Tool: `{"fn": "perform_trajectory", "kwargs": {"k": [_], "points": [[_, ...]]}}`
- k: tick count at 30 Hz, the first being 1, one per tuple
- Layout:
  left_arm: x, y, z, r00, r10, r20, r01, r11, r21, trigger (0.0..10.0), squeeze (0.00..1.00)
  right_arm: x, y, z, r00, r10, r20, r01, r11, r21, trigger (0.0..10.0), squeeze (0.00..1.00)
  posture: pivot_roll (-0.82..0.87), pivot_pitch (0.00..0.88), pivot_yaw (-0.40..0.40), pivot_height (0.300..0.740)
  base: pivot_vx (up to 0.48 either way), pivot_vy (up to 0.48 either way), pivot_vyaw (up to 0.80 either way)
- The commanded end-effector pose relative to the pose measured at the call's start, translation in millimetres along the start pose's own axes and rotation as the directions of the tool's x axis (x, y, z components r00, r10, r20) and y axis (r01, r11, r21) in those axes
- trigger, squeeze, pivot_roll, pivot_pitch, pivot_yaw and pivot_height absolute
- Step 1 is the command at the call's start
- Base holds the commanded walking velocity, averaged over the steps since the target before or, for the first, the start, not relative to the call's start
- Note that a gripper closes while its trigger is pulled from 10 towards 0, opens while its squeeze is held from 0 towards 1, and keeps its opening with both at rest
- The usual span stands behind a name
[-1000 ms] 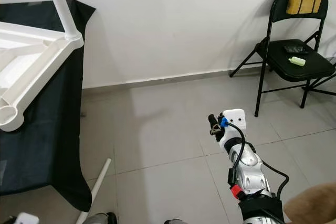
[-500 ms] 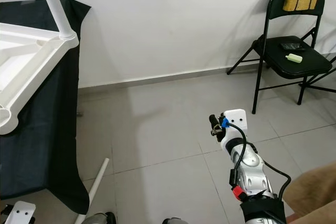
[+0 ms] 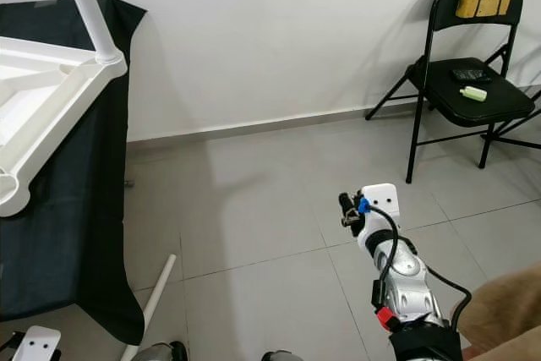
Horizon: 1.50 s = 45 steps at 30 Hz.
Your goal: Building children table
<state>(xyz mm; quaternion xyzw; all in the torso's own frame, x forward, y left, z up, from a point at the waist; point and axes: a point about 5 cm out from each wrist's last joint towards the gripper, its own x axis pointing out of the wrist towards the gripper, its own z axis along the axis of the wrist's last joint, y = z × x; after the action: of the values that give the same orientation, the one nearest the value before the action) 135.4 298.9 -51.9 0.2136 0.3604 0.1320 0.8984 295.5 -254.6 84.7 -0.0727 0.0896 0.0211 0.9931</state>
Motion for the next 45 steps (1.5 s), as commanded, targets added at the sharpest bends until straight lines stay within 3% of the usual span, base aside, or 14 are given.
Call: {"fn": "perform_trajectory", "kwargs": {"k": [1, 5, 6, 9, 12, 15, 19, 28, 34, 45], "points": [[-3.5, 0.0, -5, 1.0, 0.002, -0.003, -0.002, 0.999, -0.044, 10.0, 0.0, -3.9, -2.6, -8, 1.0, -0.002, -0.024, 0.002, 1.0, -0.007, 10.0, 0.0, 0.04, 0.22, -0.071, 0.73, 0.0, 0.0, 0.0], [-2.2, 5.2, 3, 0.998, 0.035, 0.043, -0.03, 0.994, -0.109, 10.0, 0.0, -4.2, -2.8, -8, 1.0, -0.002, -0.024, 0.002, 1.0, -0.007, 10.0, 0.0, 0.04, 0.223, -0.07, 0.73, 0.0, 0.0, 0.0], [-0.9, 12.6, 11, 0.993, 0.082, 0.079, -0.065, 0.978, -0.196, 10.0, 0.0, -4.5, -3.1, -8, 1.0, -0.003, -0.023, 0.002, 1.0, -0.009, 10.0, 0.0, 0.04, 0.226, -0.072, 0.725, 0.0, 0.0, 0.0], [-1.1, 14.3, 14, 0.99, 0.095, 0.104, -0.071, 0.975, -0.21, 10.0, 0.0, -4.4, -3.3, -7, 1.0, -0.004, -0.021, 0.003, 1.0, -0.007, 10.0, 0.0, 0.04, 0.227, -0.073, 0.725, 0.0, 0.0, 0.0], [-1.8, 10.5, 14, 0.991, 0.07, 0.11, -0.048, 0.981, -0.189, 10.0, 0.0, -4.1, -3.2, -7, 1.0, -0.004, -0.02, 0.004, 1.0, -0.006, 10.0, 0.0, 0.04, 0.227, -0.073, 0.725, 0.0, 0.0, 0.0], [-4.3, -10.3, -8, 0.995, -0.097, -0.037, 0.094, 0.993, -0.066, 10.0, 0.0, -4.1, -2.0, -8, 1.0, -0.001, -0.027, 0.001, 1.0, -0.004, 10.0, 0.0, 0.04, 0.231, -0.073, 0.72, 0.0, 0.0, 0.0], [-8.1, -18.7, -20, 0.98, -0.163, -0.112, 0.163, 0.987, -0.011, 10.0, 0.0, -4.3, -1.4, -9, 0.999, 0.001, -0.032, -0.001, 1.0, -0.004, 10.0, 0.0, 0.05, 0.23, -0.073, 0.72, 0.0, 0.0, 0.0], [-6.8, -12.8, -14, 0.992, -0.113, -0.062, 0.112, 0.993, -0.025, 10.0, 0.0, -4.6, -1.2, -9, 1.0, 0.001, -0.03, -0.001, 1.0, -0.008, 10.0, 0.0, 0.05, 0.23, -0.073, 0.715, 0.0, 0.0, 0.0], [-3.1, -9.2, -7, 0.995, -0.09, -0.041, 0.091, 0.996, 0.008, 10.0, 0.0, -2.8, -0.2, -9, 1.0, -0.013, -0.024, 0.013, 1.0, 0.002, 10.0, 0.0, 0.05, 0.218, -0.068, 0.715, 0.0, 0.0, 0.0], [-5.5, -12.9, -9, 0.994, -0.098, -0.041, 0.099, 0.995, 0.032, 10.0, 0.0, 2.6, 2.8, -4, 1.0, -0.007, -0.006, 0.007, 1.0, 0.015, 10.0, 0.0, 0.06, 0.173, -0.054, 0.715, 0.0, 0.0, 0.0]]}}
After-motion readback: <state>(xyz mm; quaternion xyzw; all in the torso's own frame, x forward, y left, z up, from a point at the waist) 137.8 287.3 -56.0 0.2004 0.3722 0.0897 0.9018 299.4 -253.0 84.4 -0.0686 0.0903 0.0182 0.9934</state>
